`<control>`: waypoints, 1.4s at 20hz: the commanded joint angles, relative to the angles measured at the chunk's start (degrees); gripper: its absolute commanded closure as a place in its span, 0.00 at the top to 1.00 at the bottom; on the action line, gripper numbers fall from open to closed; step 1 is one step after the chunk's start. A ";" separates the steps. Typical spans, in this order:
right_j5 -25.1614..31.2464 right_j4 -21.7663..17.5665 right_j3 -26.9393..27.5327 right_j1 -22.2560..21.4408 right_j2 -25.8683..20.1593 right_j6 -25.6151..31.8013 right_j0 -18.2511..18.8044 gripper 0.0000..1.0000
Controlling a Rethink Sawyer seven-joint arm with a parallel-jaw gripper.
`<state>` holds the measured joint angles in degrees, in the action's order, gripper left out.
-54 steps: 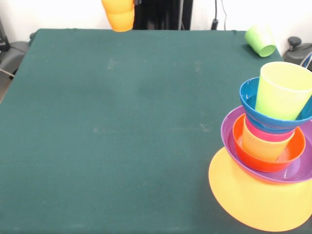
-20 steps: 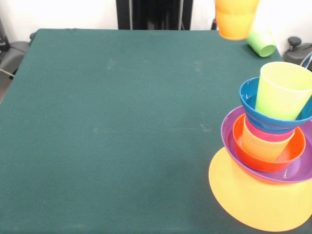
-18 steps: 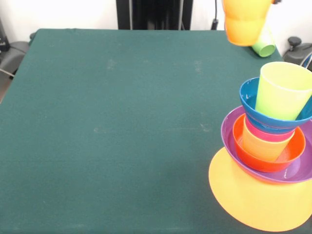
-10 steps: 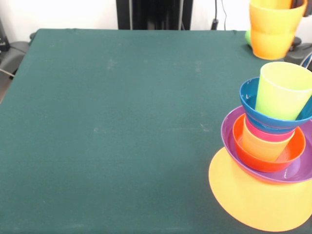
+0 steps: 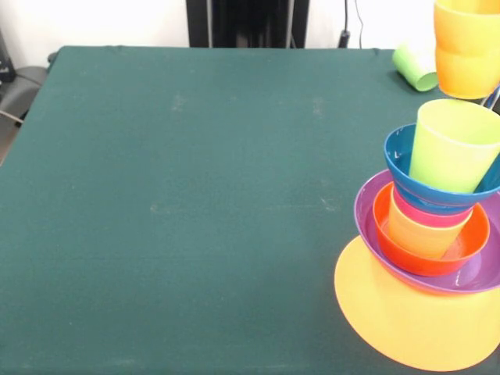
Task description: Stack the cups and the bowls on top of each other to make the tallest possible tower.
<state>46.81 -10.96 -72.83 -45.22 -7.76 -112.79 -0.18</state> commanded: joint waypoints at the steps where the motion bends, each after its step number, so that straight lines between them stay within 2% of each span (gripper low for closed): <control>1: 5.87 0.27 3.15 3.63 2.11 -10.71 -1.62 0.00; 7: 2.36 -1.23 2.71 4.30 5.01 -12.33 -3.51 0.00; 18: -2.32 -0.27 3.74 6.38 7.36 -13.24 -5.30 0.00; 23: -5.52 1.06 2.34 7.10 7.68 -14.50 -6.12 0.00; 28: -6.06 2.15 2.61 7.59 7.91 -14.15 -6.60 0.00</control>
<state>43.19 -9.75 -70.27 -40.27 0.97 -115.13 -5.54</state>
